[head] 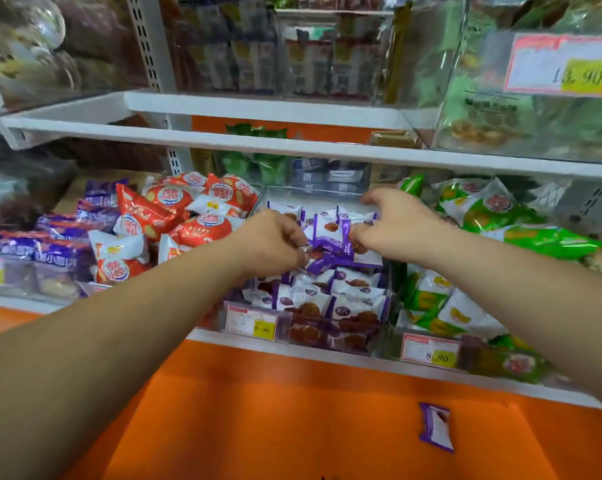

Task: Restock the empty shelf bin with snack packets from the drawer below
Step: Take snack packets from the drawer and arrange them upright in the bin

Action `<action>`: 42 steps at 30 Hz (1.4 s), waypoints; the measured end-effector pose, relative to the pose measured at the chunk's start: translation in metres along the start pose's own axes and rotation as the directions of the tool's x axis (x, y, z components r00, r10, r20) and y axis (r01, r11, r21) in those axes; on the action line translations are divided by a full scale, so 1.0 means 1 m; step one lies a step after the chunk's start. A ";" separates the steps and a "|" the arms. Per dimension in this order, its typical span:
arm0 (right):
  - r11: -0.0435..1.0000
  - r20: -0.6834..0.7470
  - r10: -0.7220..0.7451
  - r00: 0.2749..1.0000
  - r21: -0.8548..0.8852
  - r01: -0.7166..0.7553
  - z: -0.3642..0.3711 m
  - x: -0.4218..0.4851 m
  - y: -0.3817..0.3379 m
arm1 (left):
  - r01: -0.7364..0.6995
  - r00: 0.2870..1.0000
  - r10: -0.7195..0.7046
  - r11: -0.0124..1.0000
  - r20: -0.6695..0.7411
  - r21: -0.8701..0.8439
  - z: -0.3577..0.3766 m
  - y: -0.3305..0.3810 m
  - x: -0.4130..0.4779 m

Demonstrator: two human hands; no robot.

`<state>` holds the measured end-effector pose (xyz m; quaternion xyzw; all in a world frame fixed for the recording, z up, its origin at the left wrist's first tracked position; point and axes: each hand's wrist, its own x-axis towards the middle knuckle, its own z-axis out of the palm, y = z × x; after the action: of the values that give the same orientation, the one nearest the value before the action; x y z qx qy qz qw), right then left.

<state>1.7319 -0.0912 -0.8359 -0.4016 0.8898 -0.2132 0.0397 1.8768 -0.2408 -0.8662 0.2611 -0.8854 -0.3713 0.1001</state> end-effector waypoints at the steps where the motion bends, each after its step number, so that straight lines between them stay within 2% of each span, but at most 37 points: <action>1: 0.998 -0.023 -0.049 0.999 -0.042 0.048 0.002 -0.006 -0.002 | -0.014 0.999 0.013 1.000 -0.031 -0.026 0.001 -0.002 -0.003; 5: 0.976 0.009 -0.147 0.989 -0.162 0.147 0.004 -0.021 -0.010 | -0.016 0.989 0.005 0.997 -0.147 -0.070 0.004 -0.006 -0.011; 7: 0.975 0.050 -0.149 0.988 -0.161 0.155 0.002 -0.020 -0.017 | 0.037 0.991 -0.048 0.995 -0.121 -0.091 0.009 -0.005 -0.010; 11: 0.977 0.092 -0.145 0.985 -0.144 0.158 0.002 0.001 -0.025 | 0.093 0.993 -0.093 0.996 -0.080 0.003 0.020 0.006 -0.004; 13: 0.982 0.126 -0.128 0.984 -0.121 0.143 0.007 0.014 -0.027 | 0.106 0.990 -0.109 0.994 -0.091 -0.037 0.021 0.008 -0.002; 16: 0.982 0.180 -0.111 0.977 -0.134 0.136 0.019 0.029 -0.027 | 0.077 0.988 -0.100 0.980 -0.115 -0.186 0.019 0.005 -0.006; 20: 0.985 0.210 -0.083 0.974 -0.129 0.112 0.026 0.042 -0.022 | -0.017 0.975 -0.065 0.934 -0.214 -0.358 0.008 -0.003 -0.020; 24: 0.948 0.239 -0.061 0.969 -0.289 0.130 0.030 0.047 -0.016 | -0.054 0.968 -0.034 0.939 -0.248 -0.340 -0.004 -0.006 -0.028; 26: 0.943 0.221 -0.058 0.974 -0.308 0.126 0.030 0.047 -0.014 | -0.057 0.963 -0.027 0.953 -0.269 -0.299 -0.011 -0.007 -0.028; 31: 0.977 0.139 -0.034 0.990 -0.204 0.062 0.036 0.050 -0.014 | -0.052 0.912 0.011 0.995 -0.410 -0.089 -0.032 -0.011 -0.023; 34: 0.996 0.125 0.010 0.992 -0.091 0.002 0.040 0.054 -0.011 | -0.044 0.906 0.012 0.997 -0.424 -0.065 -0.043 -0.011 -0.018; 36: 0.998 0.060 0.013 0.998 0.064 -0.017 0.035 0.058 -0.011 | -0.045 0.911 0.022 0.998 -0.412 -0.048 -0.055 -0.009 -0.007; 38: 0.972 -0.039 0.013 0.999 0.237 -0.003 0.028 0.064 -0.015 | -0.036 0.919 0.062 0.997 -0.390 0.074 -0.067 -0.009 0.011; 40: 0.936 -0.041 0.040 0.998 0.352 -0.023 0.024 0.069 -0.022 | -0.028 0.942 0.093 0.979 -0.323 0.200 -0.071 -0.009 0.031; 42: 0.911 -0.002 0.062 0.998 0.409 -0.055 0.025 0.074 -0.026 | -0.068 0.970 0.123 0.965 -0.208 0.253 -0.068 -0.014 0.052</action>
<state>1.7061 -0.1697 -0.8407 -0.3561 0.8374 -0.3962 0.1226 1.8639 -0.3178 -0.8294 0.2682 -0.9191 -0.2229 0.1835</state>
